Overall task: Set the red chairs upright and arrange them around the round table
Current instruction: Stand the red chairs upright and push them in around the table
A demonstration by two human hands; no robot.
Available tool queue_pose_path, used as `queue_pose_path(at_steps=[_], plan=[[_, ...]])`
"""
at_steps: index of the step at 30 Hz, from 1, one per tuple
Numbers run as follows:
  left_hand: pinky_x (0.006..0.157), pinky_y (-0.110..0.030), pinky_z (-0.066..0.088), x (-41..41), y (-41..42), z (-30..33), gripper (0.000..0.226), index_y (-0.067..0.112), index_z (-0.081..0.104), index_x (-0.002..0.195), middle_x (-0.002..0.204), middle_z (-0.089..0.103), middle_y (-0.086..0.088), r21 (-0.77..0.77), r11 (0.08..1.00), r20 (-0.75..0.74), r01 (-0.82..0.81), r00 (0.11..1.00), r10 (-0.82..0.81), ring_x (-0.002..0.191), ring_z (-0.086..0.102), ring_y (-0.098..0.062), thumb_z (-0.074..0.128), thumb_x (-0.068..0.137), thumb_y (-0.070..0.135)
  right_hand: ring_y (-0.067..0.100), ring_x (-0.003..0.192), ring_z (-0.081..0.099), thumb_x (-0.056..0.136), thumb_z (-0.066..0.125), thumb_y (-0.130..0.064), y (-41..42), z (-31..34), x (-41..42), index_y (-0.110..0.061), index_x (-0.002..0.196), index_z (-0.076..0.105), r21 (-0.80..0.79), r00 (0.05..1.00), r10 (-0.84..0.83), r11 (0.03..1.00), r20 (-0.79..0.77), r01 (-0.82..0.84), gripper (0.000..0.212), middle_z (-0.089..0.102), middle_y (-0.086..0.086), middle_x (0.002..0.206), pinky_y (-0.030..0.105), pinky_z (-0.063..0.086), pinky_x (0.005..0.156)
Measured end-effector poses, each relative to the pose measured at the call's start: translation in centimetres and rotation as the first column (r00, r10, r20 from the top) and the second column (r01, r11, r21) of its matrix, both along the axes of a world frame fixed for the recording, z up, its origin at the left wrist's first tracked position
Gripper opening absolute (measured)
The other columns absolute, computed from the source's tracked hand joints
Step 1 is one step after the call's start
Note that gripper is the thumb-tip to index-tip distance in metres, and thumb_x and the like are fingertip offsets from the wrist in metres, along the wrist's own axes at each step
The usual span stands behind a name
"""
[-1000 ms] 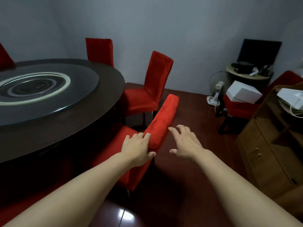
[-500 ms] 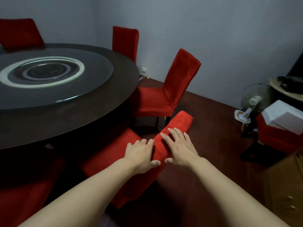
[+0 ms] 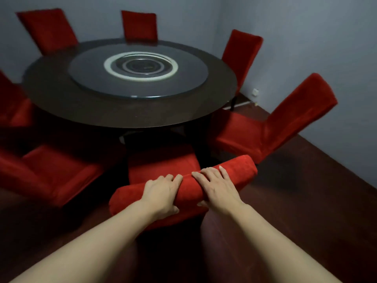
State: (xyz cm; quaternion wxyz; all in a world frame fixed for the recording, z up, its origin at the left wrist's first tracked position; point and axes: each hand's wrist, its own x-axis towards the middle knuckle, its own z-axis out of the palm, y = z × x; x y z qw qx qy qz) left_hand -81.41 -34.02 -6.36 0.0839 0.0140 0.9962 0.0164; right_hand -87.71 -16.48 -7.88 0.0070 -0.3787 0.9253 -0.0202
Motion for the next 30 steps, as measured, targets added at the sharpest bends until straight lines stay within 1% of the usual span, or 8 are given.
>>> queue_pose_path(at_steps=[5, 8, 10, 12, 14, 20, 26, 30], plan=[[0.088, -0.036, 0.04, 1.5, -0.2, -0.8, 0.086, 0.028, 0.023, 0.139, 0.125, 0.047, 0.001, -0.094, 0.988, -0.073, -0.12, 0.991, 0.113, 0.112, 0.05, -0.02, 0.074, 0.072, 0.048, 0.02, 0.127, 0.04, 0.065, 0.075, -0.056, 0.2, -0.6, -1.3, -0.025, 0.136, 0.041, -0.028, 0.999, 0.01, 1.0, -0.049, -0.011, 0.084, 0.047, -0.002, 0.127, 0.05, 0.005, 0.114], [0.084, -0.034, 0.04, 0.7, -0.1, -0.5, 0.08, 0.028, 0.027, 0.137, 0.123, 0.047, 0.002, -0.116, 0.987, -0.076, -0.112, 0.992, 0.104, 0.111, 0.05, -0.02, 0.072, 0.075, 0.048, 0.02, 0.118, 0.046, 0.063, 0.074, -0.06, 0.3, -0.9, -2.5, -0.024, 0.126, 0.047, -0.016, 0.997, -0.001, 1.0, -0.072, 0.0, 0.077, 0.052, -0.003, 0.118, 0.049, 0.012, 0.114], [0.078, -0.034, 0.042, -0.2, -0.1, -0.5, 0.074, 0.028, 0.03, 0.134, 0.12, 0.048, 0.003, -0.107, 0.991, -0.083, -0.086, 0.994, 0.077, 0.108, 0.05, -0.019, 0.071, 0.076, 0.048, 0.022, 0.106, 0.053, 0.057, 0.078, -0.059, 0.4, -1.2, -3.3, -0.023, 0.115, 0.054, -0.027, 0.994, -0.003, 1.0, -0.112, 0.0, 0.073, 0.057, -0.002, 0.106, 0.051, 0.023, 0.109], [0.072, -0.032, 0.043, -0.7, -0.2, -0.6, 0.069, 0.027, 0.034, 0.13, 0.117, 0.049, 0.005, -0.103, 0.994, -0.088, -0.043, 0.996, 0.034, 0.105, 0.05, -0.018, 0.07, 0.076, 0.05, 0.023, 0.088, 0.06, 0.041, 0.084, -0.061, 0.5, -1.7, -3.8, -0.021, 0.1, 0.062, -0.052, 0.985, 0.007, 0.998, -0.174, -0.017, 0.074, 0.06, -0.002, 0.088, 0.053, 0.041, 0.095], [0.069, -0.032, 0.043, -0.7, -0.5, -0.9, 0.064, 0.027, 0.039, 0.127, 0.113, 0.051, 0.005, -0.101, 0.995, -0.1, -0.012, 0.995, 0.002, 0.101, 0.051, -0.018, 0.07, 0.076, 0.051, 0.022, 0.076, 0.06, 0.033, 0.085, -0.062, 0.6, -2.2, -4.1, -0.021, 0.09, 0.063, -0.093, 0.971, 0.043, 0.993, -0.237, -0.067, 0.074, 0.059, -0.003, 0.078, 0.05, 0.048, 0.085], [0.064, -0.034, 0.045, -1.8, -0.5, -1.1, 0.061, 0.025, 0.047, 0.119, 0.104, 0.056, 0.004, -0.085, 0.994, -0.089, 0.067, 0.993, -0.074, 0.095, 0.056, -0.019, 0.074, 0.07, 0.05, 0.022, 0.075, 0.058, 0.038, 0.08, -0.067, 1.3, -2.5, -6.1, -0.021, 0.094, 0.05, -0.084, 0.934, 0.158, 0.977, -0.321, -0.194, 0.078, 0.058, -0.001, 0.079, 0.044, 0.051, 0.075], [0.07, -0.032, 0.042, -4.8, 1.8, -0.9, 0.058, 0.024, 0.042, 0.124, 0.114, 0.052, 0.005, -0.06, 0.995, -0.139, 0.086, 0.986, -0.093, 0.105, 0.05, -0.018, 0.068, 0.079, 0.049, 0.022, 0.073, 0.058, 0.032, 0.083, -0.064, 2.8, -1.6, -9.2, -0.021, 0.095, 0.043, -0.044, 0.959, 0.115, 0.99, -0.261, -0.131, 0.085, 0.057, -0.001, 0.078, 0.042, 0.05, 0.073], [0.045, -0.026, 0.044, -5.7, 0.1, -1.5, 0.071, 0.023, 0.062, 0.098, 0.08, 0.06, 0.009, -0.083, 0.979, -0.117, 0.186, 0.974, -0.195, 0.069, 0.059, -0.013, 0.086, 0.04, 0.058, 0.022, 0.074, 0.058, 0.033, 0.083, -0.063, 2.0, -1.5, -9.3, -0.022, 0.094, 0.049, -0.062, 0.971, 0.084, 0.993, -0.226, -0.1, 0.081, 0.057, -0.001, 0.078, 0.042, 0.049, 0.075]])
